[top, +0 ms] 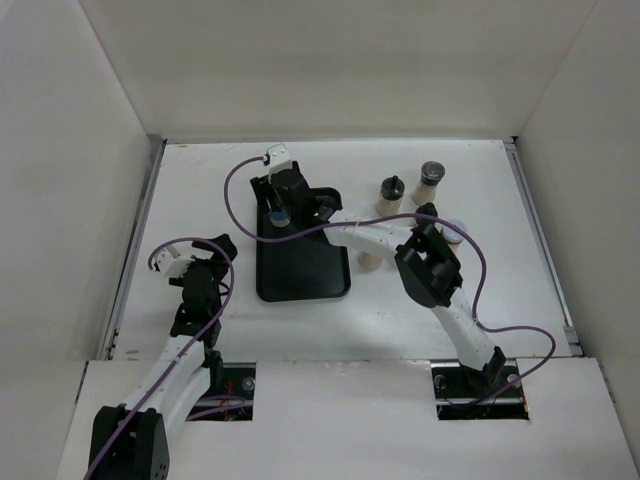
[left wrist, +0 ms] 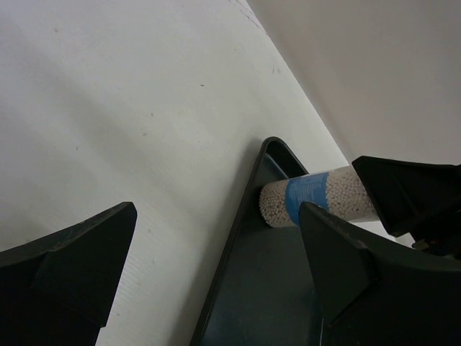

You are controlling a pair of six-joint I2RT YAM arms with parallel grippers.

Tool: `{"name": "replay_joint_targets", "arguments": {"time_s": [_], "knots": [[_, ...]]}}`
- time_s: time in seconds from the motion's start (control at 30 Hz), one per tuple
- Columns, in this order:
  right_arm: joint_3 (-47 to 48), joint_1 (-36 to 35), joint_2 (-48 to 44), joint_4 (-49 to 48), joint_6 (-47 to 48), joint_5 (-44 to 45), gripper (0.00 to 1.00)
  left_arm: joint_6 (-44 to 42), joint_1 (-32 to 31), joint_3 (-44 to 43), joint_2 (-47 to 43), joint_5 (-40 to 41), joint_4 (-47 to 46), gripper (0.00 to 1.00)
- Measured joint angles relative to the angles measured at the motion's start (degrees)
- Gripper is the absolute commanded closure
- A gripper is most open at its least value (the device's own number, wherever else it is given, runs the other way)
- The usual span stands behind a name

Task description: Organize the condiment bottles

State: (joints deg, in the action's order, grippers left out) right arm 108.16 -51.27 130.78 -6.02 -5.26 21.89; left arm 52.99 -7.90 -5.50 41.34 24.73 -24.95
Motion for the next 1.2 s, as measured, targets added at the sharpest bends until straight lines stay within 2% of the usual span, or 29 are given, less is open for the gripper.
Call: {"name": "replay_joint_targets", "arguments": {"time_s": [0.07, 0.17, 0.37, 0.47, 0.5, 0.57, 0.63, 0.7, 0.77, 0.9, 0.97, 1.1, 1.2], "knots": [[0.0, -0.1, 0.0, -0.7, -0.2, 0.2, 0.14, 0.0, 0.0, 0.0, 0.0, 0.0, 0.0, 0.00], [-0.1, -0.1, 0.0, -2.1, -0.3, 0.4, 0.08, 0.0, 0.0, 0.0, 0.7, 0.0, 0.0, 0.00], [-5.7, -0.2, -4.1, -2.5, -1.1, 0.1, 0.04, 0.0, 0.0, 0.0, 1.2, -0.4, 0.0, 0.00], [-14.1, -0.1, -12.0, -2.9, -1.7, -0.5, 0.14, 0.0, -0.1, 0.0, 1.2, -0.6, 0.0, 0.00], [-17.7, -0.1, -15.7, -3.5, -1.9, -0.7, 0.23, 0.0, -0.2, 0.0, 1.2, -0.6, 0.0, 0.00], [-25.4, 0.3, -24.4, -5.2, -2.2, -1.0, 0.51, 0.0, -0.5, 0.0, 1.4, -0.6, 0.0, 0.00], [-32.7, 0.9, -33.5, -7.5, -2.9, -0.8, 0.65, 0.0, -0.8, 0.0, 2.0, -0.6, -0.2, 0.00], [-39.0, 2.3, -41.4, -9.4, -3.9, -0.1, 0.67, -0.1, -1.2, 0.0, 2.8, -0.7, -0.2, 0.00], [-44.8, 4.1, -47.5, -9.6, -5.2, 1.2, 0.63, -0.1, -2.1, 0.0, 3.1, -0.7, -0.2, 0.00], [-55.1, 7.5, -53.9, -6.5, -7.9, 3.7, 0.32, -0.7, -4.2, 0.0, 3.2, 0.1, -0.6, 0.00], [-59.1, 8.2, -54.6, -3.5, -8.7, 4.0, 0.25, -1.0, -4.8, 0.0, 3.2, 0.4, -0.7, 0.00], [-62.2, 8.5, -54.5, 1.9, -9.8, 4.0, 0.21, -1.4, -5.3, 0.0, 3.2, 1.3, -1.2, 0.00], [-62.2, 8.5, -54.0, 2.1, -10.2, 3.9, 0.21, -1.6, -5.3, 0.0, 3.2, 1.6, -1.5, 0.00]]}}
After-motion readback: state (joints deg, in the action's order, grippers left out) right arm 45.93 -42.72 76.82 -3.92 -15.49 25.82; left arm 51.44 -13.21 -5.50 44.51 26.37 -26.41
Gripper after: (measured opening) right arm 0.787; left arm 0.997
